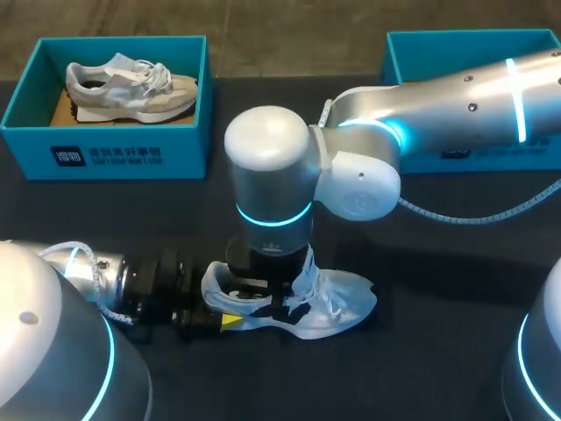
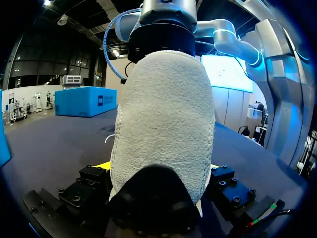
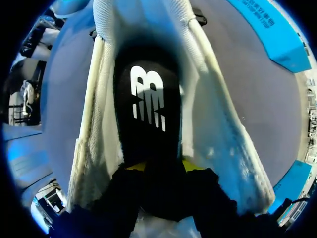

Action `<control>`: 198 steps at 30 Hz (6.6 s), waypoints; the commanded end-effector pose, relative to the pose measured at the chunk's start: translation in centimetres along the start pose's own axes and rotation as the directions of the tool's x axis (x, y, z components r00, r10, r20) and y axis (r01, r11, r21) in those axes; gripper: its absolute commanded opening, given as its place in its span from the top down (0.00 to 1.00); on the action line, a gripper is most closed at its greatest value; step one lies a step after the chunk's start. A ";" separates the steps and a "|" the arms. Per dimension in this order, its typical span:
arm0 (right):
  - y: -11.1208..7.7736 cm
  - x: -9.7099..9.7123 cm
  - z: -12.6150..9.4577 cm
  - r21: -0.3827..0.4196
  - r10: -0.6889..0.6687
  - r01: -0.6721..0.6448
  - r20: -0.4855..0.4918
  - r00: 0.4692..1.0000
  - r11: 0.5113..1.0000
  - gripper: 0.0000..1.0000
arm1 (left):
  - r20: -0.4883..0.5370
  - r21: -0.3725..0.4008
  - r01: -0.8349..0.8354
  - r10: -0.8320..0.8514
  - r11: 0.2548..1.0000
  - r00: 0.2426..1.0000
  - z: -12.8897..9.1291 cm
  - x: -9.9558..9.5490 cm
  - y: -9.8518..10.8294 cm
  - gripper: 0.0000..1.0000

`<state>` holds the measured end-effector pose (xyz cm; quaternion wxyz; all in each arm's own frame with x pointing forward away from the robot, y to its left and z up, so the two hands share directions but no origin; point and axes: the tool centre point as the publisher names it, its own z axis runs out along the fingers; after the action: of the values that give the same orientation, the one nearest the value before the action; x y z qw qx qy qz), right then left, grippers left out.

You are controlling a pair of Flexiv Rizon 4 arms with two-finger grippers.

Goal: Take the shoe out of the shoebox, open the shoe tongue, remove and reinsert the insole, then place the shoe into the shoebox

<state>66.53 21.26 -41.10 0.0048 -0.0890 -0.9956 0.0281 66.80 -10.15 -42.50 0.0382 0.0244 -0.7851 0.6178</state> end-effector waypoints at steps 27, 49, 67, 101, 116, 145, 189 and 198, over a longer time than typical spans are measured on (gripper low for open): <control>-0.6 1.2 -1.0 -0.276 0.017 -0.003 0.050 0.999 0.961 1.00 | 0.003 -0.001 0.002 -0.002 1.000 1.000 0.1 -0.1 0.5 1.00; -1.5 0.3 -3.2 -0.552 0.093 -0.046 0.057 0.994 0.832 1.00 | 0.003 -0.001 0.002 -0.002 1.000 1.000 0.1 -0.1 0.5 1.00; -1.7 -0.4 -4.2 -0.681 0.087 -0.025 0.057 0.995 0.732 1.00 | 0.003 -0.001 0.002 -0.002 1.000 1.000 0.1 -0.1 0.5 1.00; 0.0 0.2 -7.5 -0.546 -0.018 0.079 0.116 0.993 0.834 0.58 | 0.003 -0.001 0.002 -0.002 1.000 1.000 0.1 -0.1 0.5 1.00; 2.0 0.9 -7.8 -0.399 -0.071 0.119 0.133 0.989 0.909 0.59 | 0.003 -0.001 0.002 -0.002 1.000 1.000 0.1 -0.1 0.5 1.00; 3.7 0.1 -8.3 -0.299 -0.101 0.134 0.123 0.987 0.945 0.64 | 0.003 -0.001 0.002 -0.002 1.000 1.000 0.1 -0.1 0.5 1.00; 7.8 -1.5 -8.1 -0.335 -0.361 0.258 -0.294 0.885 0.906 0.58 | 0.003 -0.001 0.002 -0.002 1.000 1.000 0.1 -0.1 0.5 1.00; 7.3 -1.3 -7.7 -0.341 -0.362 0.252 -0.311 0.879 0.905 0.64 | 0.003 -0.001 0.002 -0.002 1.000 1.000 0.1 -0.1 0.5 1.00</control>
<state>69.46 28.81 -33.89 0.1840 0.0681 -0.9713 -0.1345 66.83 -10.15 -42.45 0.0382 0.0250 -0.7847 0.6181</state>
